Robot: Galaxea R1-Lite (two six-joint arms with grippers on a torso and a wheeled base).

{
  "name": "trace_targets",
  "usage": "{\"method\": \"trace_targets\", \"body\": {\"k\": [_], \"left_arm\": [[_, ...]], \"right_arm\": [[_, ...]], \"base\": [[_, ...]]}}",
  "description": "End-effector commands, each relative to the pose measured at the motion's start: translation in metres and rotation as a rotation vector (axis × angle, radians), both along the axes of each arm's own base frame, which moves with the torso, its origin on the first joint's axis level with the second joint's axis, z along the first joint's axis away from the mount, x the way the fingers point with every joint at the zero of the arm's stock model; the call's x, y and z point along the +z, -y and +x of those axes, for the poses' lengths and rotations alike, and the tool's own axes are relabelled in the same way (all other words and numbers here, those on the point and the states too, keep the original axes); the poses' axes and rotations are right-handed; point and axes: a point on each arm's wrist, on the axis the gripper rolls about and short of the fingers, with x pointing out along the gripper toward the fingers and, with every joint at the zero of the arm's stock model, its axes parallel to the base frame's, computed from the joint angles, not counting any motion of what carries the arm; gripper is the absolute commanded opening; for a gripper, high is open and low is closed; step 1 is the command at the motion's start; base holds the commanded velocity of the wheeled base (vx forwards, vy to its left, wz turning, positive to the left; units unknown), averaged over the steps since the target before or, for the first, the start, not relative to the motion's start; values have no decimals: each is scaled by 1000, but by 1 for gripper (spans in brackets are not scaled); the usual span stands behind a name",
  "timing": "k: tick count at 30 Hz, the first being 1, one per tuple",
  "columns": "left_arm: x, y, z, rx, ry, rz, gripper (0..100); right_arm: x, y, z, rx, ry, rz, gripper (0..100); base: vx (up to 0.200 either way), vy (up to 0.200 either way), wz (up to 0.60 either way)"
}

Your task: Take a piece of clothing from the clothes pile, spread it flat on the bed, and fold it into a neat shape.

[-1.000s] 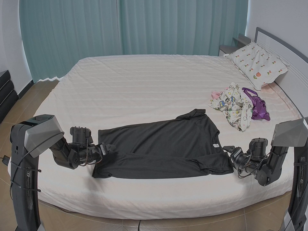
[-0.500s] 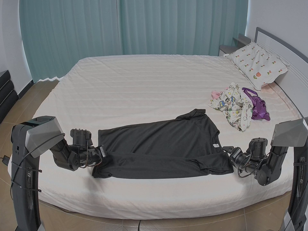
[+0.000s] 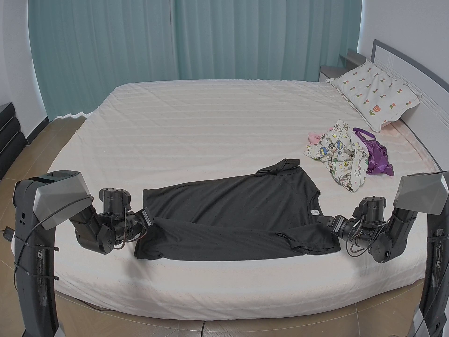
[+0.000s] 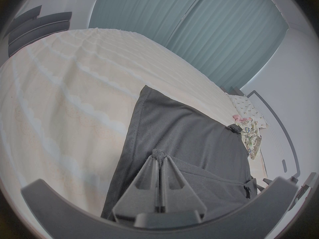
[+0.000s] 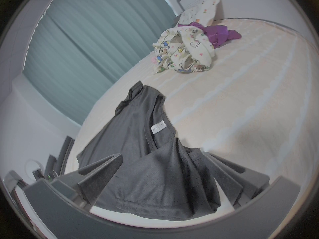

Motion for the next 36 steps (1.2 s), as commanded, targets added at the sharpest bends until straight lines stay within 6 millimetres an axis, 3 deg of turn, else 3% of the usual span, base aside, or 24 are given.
{"method": "trace_targets", "body": {"k": [1,4,5,9,14,24,25,33,36], "left_arm": [[14,0,-8,-3,15,-6,0],[16,0,-8,-5,18,-8,0],[17,0,-9,-5,18,-10,0],[15,0,-11,-8,8,-10,0],[15,1,-12,-20,4,-21,0],[13,3,-14,-29,-6,-21,0],[14,3,-14,-29,-4,-21,0],[13,3,-17,-26,-14,-23,0],[22,2,-18,-9,5,-45,0]], "right_arm": [[-1,1,12,68,9,-27,100],[0,0,13,82,13,-21,100],[4,-1,24,111,29,-21,100],[7,1,33,118,18,-28,100],[-10,1,36,151,-9,-86,100],[-15,1,40,161,-6,-92,100],[-16,0,41,162,-5,-93,0],[-14,0,42,155,6,-89,0],[-11,1,42,149,13,-82,0]], "base": [[0,0,0],[0,0,0],[0,0,0],[0,0,0],[0,0,0],[0,0,0],[0,0,0],[0,0,0],[0,0,0]]}}
